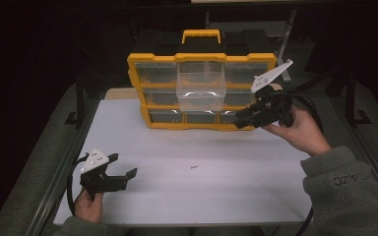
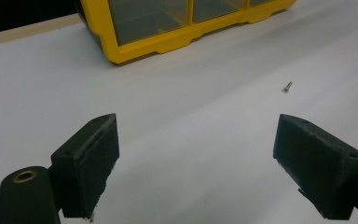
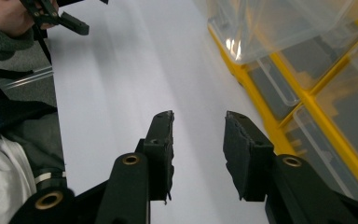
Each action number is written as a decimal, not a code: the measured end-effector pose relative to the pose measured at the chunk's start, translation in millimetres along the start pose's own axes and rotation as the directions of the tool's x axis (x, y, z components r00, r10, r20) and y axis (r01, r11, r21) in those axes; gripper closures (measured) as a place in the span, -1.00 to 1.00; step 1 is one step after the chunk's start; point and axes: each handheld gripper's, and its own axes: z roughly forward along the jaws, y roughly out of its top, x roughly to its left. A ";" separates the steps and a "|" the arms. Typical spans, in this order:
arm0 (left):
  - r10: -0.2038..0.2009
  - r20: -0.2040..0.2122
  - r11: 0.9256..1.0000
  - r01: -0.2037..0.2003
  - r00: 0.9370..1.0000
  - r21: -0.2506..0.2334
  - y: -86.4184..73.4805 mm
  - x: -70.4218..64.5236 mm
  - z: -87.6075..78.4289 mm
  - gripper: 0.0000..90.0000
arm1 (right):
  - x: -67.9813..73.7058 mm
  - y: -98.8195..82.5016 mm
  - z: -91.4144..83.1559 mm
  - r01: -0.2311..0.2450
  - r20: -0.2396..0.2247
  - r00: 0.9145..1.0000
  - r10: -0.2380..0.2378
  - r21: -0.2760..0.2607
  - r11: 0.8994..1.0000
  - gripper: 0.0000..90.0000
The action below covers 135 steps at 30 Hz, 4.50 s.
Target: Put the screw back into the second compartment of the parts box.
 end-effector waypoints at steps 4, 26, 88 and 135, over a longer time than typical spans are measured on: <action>0.005 0.002 1.000 -0.005 1.000 0.000 0.0 0.0 0.3 -0.69 | 1.7 -10.5 14.0 0.003 -0.004 1.000 -0.003 0.010 1.000 0.34; -0.011 0.012 1.000 0.012 1.000 -0.004 -0.2 -1.9 1.1 -0.69 | 6.5 -50.4 103.5 -0.017 -0.075 0.997 0.023 0.078 0.997 0.20; -0.006 0.005 1.000 0.006 1.000 -0.015 0.5 0.7 -2.0 -0.69 | 16.3 -47.0 197.9 0.068 -0.124 0.991 -0.051 0.143 0.987 0.93; -0.009 0.013 1.000 0.009 1.000 -0.009 3.8 -0.9 4.3 -0.69 | -13.7 51.3 -33.7 0.034 -0.015 0.999 -0.033 0.013 0.999 0.92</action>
